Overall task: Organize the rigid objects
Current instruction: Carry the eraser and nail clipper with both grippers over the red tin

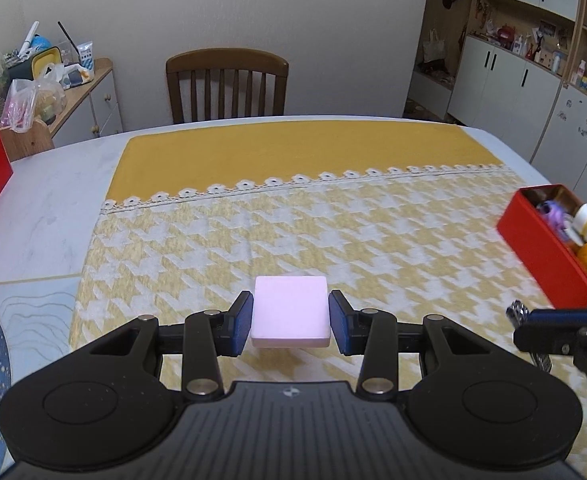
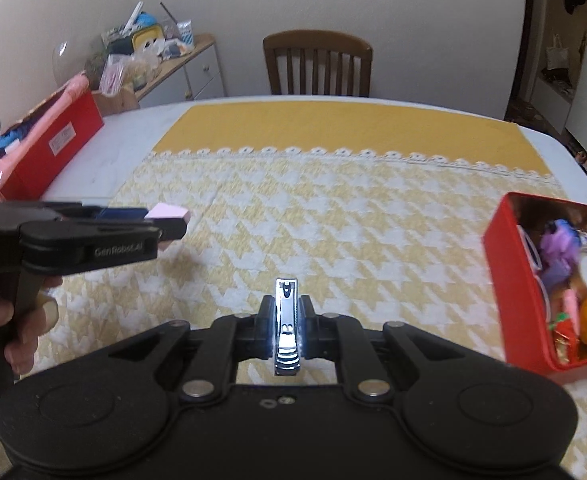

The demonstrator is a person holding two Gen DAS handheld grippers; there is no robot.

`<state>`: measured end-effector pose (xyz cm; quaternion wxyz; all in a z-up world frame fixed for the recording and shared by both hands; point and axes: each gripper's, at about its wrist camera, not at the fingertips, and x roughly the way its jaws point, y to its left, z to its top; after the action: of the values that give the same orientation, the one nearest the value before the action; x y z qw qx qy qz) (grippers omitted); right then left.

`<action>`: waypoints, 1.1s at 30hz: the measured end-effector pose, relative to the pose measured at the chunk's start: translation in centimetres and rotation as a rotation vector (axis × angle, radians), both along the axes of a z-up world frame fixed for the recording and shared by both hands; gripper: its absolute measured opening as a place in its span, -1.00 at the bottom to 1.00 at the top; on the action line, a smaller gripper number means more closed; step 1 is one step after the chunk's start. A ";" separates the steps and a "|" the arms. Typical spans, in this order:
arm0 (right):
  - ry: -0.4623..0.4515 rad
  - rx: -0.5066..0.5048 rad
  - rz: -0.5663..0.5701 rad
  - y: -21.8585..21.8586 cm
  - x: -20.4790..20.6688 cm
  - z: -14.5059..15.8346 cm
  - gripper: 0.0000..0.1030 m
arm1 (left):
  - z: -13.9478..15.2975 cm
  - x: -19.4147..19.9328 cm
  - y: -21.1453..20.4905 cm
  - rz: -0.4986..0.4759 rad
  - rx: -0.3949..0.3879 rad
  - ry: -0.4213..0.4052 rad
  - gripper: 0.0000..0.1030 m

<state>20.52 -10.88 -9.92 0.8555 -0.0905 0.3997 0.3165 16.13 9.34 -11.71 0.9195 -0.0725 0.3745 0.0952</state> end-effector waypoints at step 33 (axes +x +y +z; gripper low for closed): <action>-0.034 0.104 -0.096 -20.1 7.6 3.1 -0.80 | 4.9 6.4 -20.0 -0.132 -0.043 -0.017 -0.22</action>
<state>28.11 -30.94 -6.86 0.8800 -0.0319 0.3720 0.2937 22.56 -10.65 -6.80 0.9252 -0.0682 0.3725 0.0258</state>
